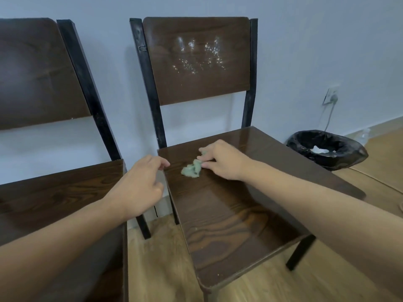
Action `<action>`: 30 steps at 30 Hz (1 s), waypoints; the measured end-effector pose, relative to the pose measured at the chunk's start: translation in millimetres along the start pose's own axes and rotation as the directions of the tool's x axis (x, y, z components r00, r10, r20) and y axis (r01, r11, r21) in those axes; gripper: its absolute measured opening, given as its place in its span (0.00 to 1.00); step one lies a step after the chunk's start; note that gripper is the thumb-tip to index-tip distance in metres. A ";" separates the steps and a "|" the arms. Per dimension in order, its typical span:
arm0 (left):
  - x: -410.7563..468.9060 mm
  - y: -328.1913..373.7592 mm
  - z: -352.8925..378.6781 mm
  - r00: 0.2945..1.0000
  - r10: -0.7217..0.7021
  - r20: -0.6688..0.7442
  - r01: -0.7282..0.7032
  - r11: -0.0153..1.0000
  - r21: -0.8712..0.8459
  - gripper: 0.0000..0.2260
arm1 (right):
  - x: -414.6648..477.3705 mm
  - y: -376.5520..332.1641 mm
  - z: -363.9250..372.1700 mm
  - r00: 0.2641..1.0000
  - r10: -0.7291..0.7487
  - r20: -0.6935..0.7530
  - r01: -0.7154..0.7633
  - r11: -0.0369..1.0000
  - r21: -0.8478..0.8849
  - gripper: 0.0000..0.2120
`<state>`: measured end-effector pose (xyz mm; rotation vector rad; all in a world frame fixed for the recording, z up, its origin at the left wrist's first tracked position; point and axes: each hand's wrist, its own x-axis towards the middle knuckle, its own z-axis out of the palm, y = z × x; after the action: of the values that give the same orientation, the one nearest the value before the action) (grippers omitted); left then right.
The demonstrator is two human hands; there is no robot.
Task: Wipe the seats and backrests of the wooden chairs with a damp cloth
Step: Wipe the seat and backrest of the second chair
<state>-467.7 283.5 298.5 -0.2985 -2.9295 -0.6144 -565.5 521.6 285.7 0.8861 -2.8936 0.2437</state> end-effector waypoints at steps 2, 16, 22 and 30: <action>2.1 1.4 -1.4 1.000 0.005 -0.008 -0.005 1.000 -0.005 0.23 | -13.0 28.2 -2.1 0.986 0.120 -0.112 -0.128 0.989 -0.071 0.14; 34.7 29.5 8.7 0.982 -0.080 -0.168 0.066 0.994 -0.088 0.19 | -168.5 -122.4 -10.7 0.966 -0.253 -0.060 0.257 0.963 0.077 0.13; 33.1 47.4 14.5 0.990 -0.049 -0.134 0.037 0.995 -0.097 0.18 | -203.7 -68.8 -16.5 0.992 -0.111 -0.055 0.114 0.993 0.042 0.17; 29.4 47.4 9.6 0.990 -0.027 -0.136 0.011 0.993 -0.118 0.19 | -257.2 114.7 -45.3 0.824 0.517 -0.232 -0.554 0.822 -0.132 0.14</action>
<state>-486.8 334.8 312.9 -0.2308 -2.7729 -0.7782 -415.6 764.2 278.4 -0.0117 -2.8505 0.0737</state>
